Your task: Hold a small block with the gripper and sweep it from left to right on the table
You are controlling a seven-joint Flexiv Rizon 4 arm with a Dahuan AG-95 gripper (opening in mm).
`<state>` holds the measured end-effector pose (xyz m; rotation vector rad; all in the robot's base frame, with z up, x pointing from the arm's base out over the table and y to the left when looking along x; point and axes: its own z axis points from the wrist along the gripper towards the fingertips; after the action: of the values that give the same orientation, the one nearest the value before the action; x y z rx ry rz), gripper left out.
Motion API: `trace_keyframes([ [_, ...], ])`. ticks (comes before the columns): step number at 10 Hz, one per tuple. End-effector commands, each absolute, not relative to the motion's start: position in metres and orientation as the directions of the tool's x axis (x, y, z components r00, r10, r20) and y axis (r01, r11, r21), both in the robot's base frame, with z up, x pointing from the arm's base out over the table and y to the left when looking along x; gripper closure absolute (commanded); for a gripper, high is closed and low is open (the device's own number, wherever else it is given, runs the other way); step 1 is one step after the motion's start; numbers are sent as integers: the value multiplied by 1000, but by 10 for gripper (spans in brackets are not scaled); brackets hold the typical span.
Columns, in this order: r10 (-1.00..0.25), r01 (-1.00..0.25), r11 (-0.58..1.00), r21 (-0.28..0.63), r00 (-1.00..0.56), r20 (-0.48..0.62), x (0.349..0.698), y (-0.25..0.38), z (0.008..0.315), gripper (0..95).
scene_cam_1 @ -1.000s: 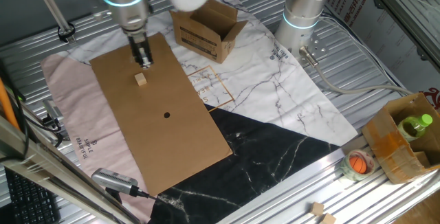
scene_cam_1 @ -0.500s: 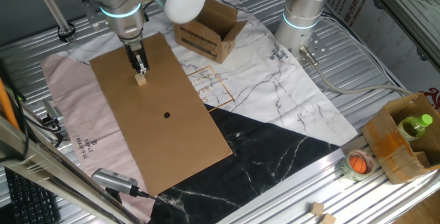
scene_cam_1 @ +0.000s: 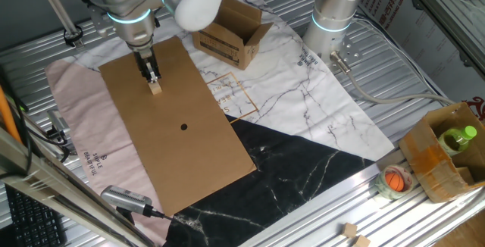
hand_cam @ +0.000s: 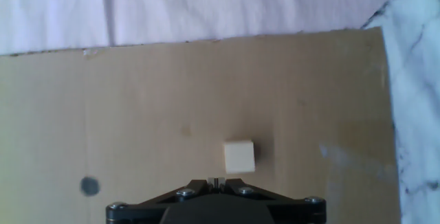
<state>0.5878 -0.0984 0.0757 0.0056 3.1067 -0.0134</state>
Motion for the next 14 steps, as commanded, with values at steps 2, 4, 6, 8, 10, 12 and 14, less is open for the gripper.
trace_keyframes([
  [2, -1, -1, 1000, -10, -999, -33, 587, -104, 76, 950],
  [4, 0, 0, 1000, -7, -999, -36, 587, -104, 73, 950],
  [6, 2, 2, 1000, -6, -999, -38, 587, -104, 73, 950],
  [8, 2, 2, 1000, -7, -999, -39, 587, -104, 73, 950],
  [10, 2, 2, 1000, -7, -999, -40, 587, -104, 73, 950],
  [12, 1, 2, 1000, -7, -999, -43, 587, -104, 73, 950],
  [14, 2, 2, 1000, -7, -999, -43, 587, -104, 72, 950],
])
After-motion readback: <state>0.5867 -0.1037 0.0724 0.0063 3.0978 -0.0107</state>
